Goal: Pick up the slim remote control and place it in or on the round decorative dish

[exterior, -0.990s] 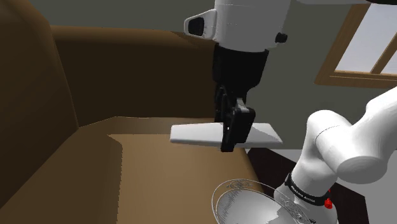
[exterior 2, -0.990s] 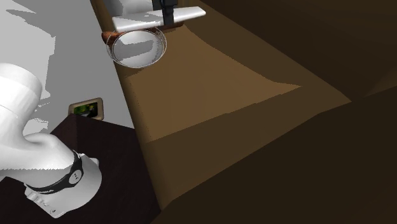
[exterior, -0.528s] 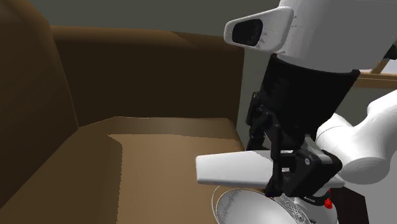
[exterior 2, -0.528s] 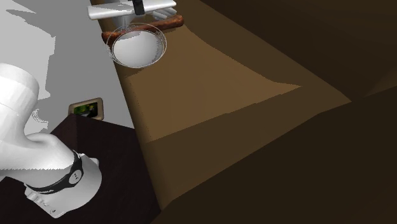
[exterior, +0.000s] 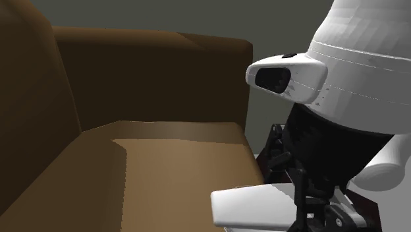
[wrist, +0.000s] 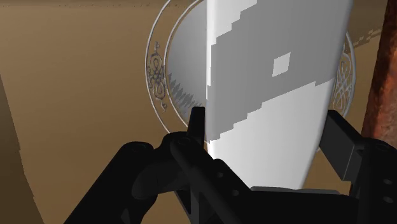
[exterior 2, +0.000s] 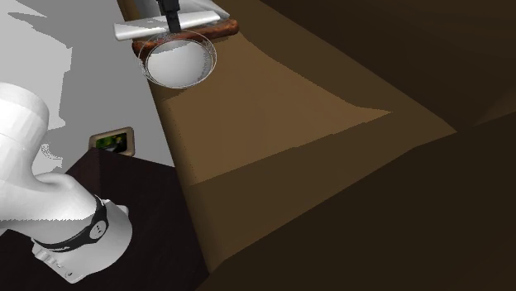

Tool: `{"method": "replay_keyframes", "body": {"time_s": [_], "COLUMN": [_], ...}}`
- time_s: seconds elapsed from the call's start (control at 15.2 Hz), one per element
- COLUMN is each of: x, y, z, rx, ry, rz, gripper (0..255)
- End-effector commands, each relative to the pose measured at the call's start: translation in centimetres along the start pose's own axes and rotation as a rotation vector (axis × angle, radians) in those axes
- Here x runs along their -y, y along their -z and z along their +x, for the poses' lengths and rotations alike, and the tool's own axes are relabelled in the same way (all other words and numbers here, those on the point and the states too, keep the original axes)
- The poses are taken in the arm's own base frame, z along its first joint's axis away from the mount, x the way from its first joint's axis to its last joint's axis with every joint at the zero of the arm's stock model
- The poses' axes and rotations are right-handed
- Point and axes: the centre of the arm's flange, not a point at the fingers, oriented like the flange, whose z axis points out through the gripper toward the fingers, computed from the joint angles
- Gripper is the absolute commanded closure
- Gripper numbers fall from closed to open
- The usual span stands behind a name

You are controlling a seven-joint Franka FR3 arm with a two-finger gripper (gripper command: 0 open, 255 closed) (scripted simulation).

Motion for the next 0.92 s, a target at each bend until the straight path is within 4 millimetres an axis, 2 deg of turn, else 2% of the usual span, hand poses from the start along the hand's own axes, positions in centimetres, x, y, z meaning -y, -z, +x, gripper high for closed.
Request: {"method": "replay_keyframes", "body": {"time_s": [0.0, 0.4, 0.86], "x": [0.0, 0.1, 0.1], "y": [-1.0, -4.0, -4.0], "z": [0.0, 0.1, 0.1], "rx": [-0.001, -0.001, -0.001], "ry": [0.0, 0.0, 0.0], "rz": [0.0, 0.0, 0.0], "gripper": [255, 255, 255]}}
